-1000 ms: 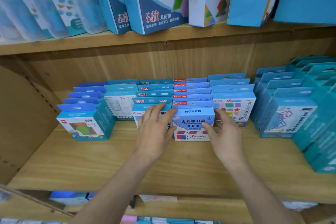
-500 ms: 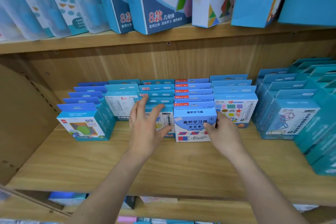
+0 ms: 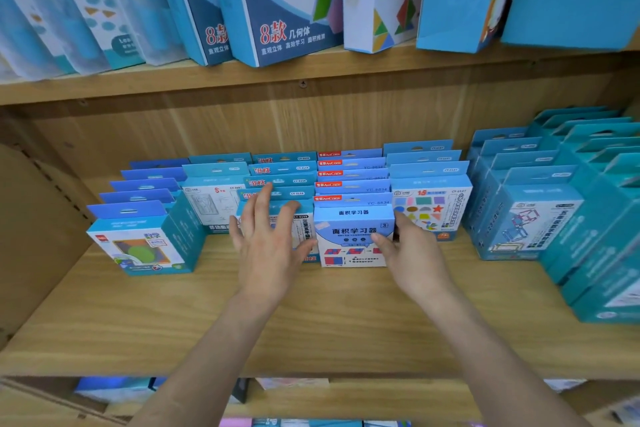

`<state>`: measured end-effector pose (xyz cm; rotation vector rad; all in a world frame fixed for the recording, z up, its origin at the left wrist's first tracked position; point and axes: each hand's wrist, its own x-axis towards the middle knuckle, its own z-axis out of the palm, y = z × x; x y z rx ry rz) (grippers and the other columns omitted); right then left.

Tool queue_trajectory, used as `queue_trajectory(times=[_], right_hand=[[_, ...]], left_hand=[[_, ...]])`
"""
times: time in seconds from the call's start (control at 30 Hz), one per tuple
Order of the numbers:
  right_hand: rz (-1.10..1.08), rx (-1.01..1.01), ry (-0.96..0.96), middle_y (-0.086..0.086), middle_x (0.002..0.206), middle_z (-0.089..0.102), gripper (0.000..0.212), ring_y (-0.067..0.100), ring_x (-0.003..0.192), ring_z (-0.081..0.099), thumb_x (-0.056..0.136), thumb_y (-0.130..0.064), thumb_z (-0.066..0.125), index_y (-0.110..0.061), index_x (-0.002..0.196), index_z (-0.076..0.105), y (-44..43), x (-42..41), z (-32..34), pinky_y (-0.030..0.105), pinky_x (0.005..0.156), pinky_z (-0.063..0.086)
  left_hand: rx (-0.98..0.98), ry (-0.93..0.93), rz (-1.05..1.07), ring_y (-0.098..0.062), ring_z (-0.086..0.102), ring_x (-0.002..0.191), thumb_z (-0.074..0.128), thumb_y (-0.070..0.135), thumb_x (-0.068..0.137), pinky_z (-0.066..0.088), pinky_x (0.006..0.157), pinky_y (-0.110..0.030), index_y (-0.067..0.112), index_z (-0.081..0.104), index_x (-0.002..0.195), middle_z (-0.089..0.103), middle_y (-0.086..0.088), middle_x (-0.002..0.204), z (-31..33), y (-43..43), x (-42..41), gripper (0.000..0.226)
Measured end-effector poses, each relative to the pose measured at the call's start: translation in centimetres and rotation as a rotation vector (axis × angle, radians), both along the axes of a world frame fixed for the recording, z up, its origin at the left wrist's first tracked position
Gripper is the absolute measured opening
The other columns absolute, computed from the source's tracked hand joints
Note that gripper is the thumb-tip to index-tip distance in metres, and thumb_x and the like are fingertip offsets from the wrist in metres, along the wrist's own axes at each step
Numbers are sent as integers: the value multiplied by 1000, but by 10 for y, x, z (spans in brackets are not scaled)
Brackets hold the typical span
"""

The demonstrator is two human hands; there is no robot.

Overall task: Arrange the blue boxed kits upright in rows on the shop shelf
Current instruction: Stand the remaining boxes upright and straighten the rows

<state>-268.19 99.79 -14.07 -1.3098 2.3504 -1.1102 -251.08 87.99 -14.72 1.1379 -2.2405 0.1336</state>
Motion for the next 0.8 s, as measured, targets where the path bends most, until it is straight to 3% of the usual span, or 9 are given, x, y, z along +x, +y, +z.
queue_trajectory(times=[0.27,0.33,0.4,0.53,0.67,0.8], right_hand=[[30,-128,-209,-18,106,66,40,5,97,64,87,-39,63,-30,125,54,12,-9,1,35,86,52],[-24,-183,-257,-15,112,63,48,4,100,62,88,-39,62,-25,133,51,18,-15,4,28,87,48],[-129,-256,-192,-8,124,60,49,7,108,58,90,-37,60,-20,134,50,28,-25,10,25,89,43],[-285,-268,202,8,140,43,56,25,128,40,89,-22,61,-14,140,39,38,-46,13,36,103,34],[-235,-108,145,13,144,36,75,33,130,40,84,-22,64,-19,145,20,29,-59,5,49,105,38],[-183,-85,76,7,134,45,76,26,117,51,86,-19,64,-17,147,19,24,-61,6,41,95,45]], left_hand=[[-83,-8,-36,-30,30,129,82,38,65,29,104,-59,23,59,115,41,-13,143,7,15,-6,57],[-81,-5,-45,-30,31,129,82,39,66,30,104,-58,22,61,112,42,-14,142,8,16,-8,53],[-77,-8,-44,-31,31,128,83,36,66,32,103,-57,20,63,109,44,-15,141,8,17,-9,50],[-74,-31,-34,-32,33,126,82,34,67,32,103,-55,18,63,108,45,-16,139,5,18,-11,48],[-61,-77,-29,-35,37,125,83,33,66,32,104,-54,16,61,110,46,-16,137,4,18,-12,51],[-55,-106,-30,-37,38,125,84,32,65,34,104,-54,15,60,110,46,-16,137,8,18,-13,53]])
